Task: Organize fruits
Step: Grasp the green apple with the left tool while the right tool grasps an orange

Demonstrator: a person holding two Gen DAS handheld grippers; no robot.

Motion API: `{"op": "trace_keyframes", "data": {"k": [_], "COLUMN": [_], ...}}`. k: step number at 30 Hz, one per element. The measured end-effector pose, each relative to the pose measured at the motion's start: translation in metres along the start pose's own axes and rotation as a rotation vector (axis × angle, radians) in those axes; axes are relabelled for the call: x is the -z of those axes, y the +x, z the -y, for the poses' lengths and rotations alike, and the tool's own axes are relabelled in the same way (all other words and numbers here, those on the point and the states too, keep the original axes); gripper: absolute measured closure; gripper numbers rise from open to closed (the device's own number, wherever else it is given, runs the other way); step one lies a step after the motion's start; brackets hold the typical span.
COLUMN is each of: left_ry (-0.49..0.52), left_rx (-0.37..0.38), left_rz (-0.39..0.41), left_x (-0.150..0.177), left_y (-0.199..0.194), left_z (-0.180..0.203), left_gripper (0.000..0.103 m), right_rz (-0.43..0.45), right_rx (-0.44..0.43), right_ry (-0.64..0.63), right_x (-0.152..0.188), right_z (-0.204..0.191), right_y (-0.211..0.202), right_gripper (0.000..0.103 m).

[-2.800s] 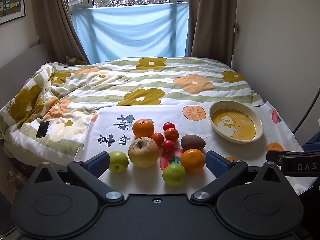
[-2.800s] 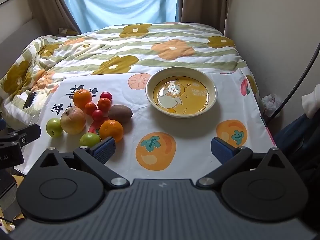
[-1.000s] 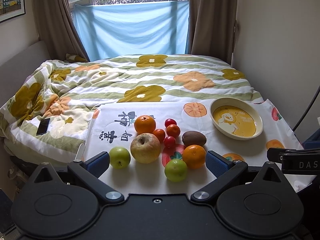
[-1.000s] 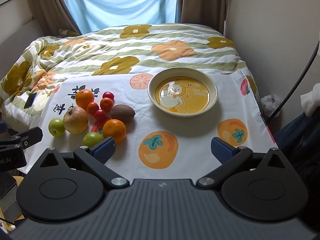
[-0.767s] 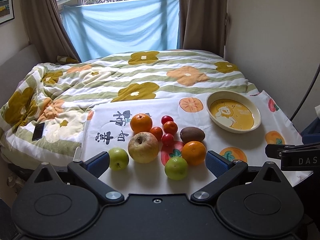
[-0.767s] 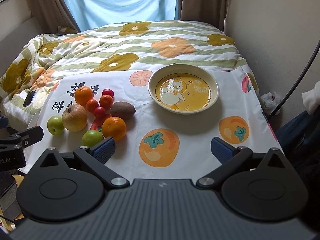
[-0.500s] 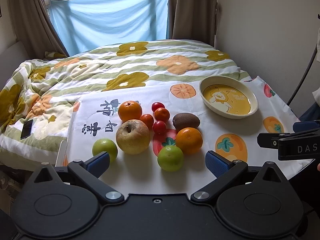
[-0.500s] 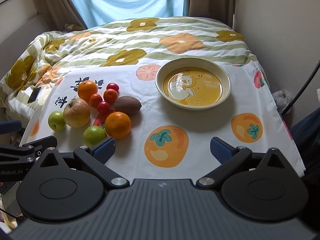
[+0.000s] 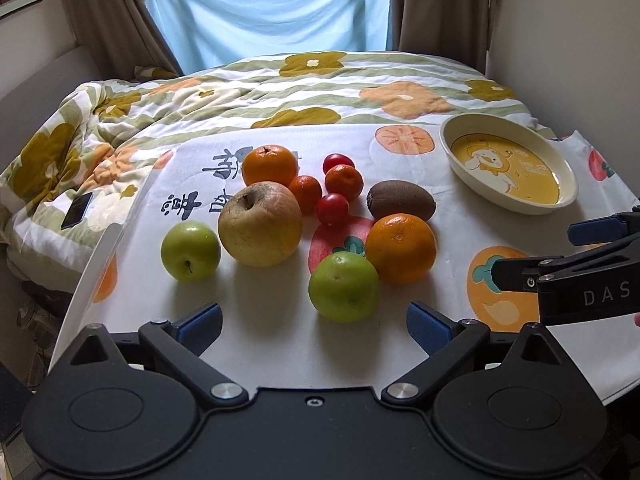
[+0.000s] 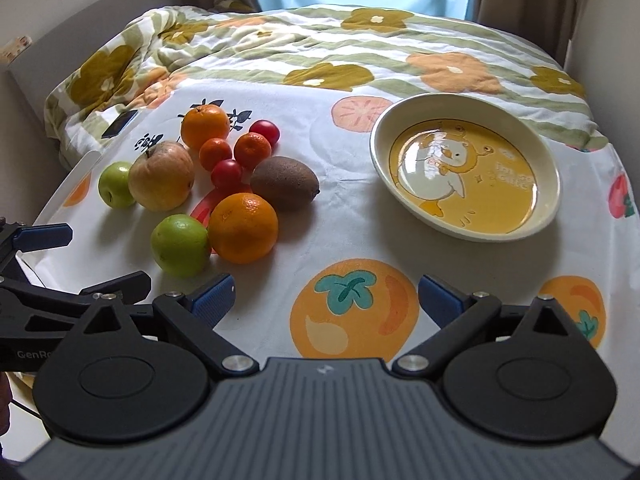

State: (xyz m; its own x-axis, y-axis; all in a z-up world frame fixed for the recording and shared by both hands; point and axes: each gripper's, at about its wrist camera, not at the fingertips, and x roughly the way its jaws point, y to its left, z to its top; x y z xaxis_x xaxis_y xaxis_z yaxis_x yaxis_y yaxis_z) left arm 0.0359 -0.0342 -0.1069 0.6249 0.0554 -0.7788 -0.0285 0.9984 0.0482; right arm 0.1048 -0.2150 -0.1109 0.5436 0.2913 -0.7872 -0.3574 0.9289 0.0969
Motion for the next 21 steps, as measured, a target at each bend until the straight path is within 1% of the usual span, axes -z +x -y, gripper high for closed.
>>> {"op": "trace_keyframes", "data": {"k": [3, 7, 11, 12, 14, 17, 21], "left_ry": [-0.014, -0.004, 0.008, 0.013, 0.019, 0.03, 0.064], "left_rx": [-0.03, -0.058, -0.077, -0.081, -0.086, -0.08, -0.084], "left_rz": [0.002, 0.005, 0.011, 0.014, 0.013, 0.016, 0.027], "left_x": [0.003, 0.009, 0.012, 0.012, 0.011, 0.01, 0.008], "left_y": [0.012, 0.027, 0.04, 0.042, 0.049, 0.056, 0.061], "left_z": [0.008, 0.018, 0.023, 0.024, 0.023, 0.023, 0.028], "left_gripper": [0.004, 0.004, 0.006, 0.011, 0.015, 0.025, 0.03], "right_rz": [0.002, 0.004, 0.015, 0.016, 0.018, 0.015, 0.002], "right_rx": [-0.056, -0.105, -0.141, -0.149, -0.165, -0.186, -0.213], "right_ry": [-0.032, -0.074, -0.09, -0.09, -0.09, -0.091, -0.094], "right_x": [-0.004, -0.007, -0.012, -0.012, -0.015, -0.017, -0.018], "right_z": [0.006, 0.01, 0.01, 0.01, 0.009, 0.007, 0.005], "right_y": [0.015, 0.029, 0.041, 0.043, 0.048, 0.056, 0.062], "right_gripper": [0.0, 0.0, 0.0, 0.0, 0.0, 0.0, 0.0]}}
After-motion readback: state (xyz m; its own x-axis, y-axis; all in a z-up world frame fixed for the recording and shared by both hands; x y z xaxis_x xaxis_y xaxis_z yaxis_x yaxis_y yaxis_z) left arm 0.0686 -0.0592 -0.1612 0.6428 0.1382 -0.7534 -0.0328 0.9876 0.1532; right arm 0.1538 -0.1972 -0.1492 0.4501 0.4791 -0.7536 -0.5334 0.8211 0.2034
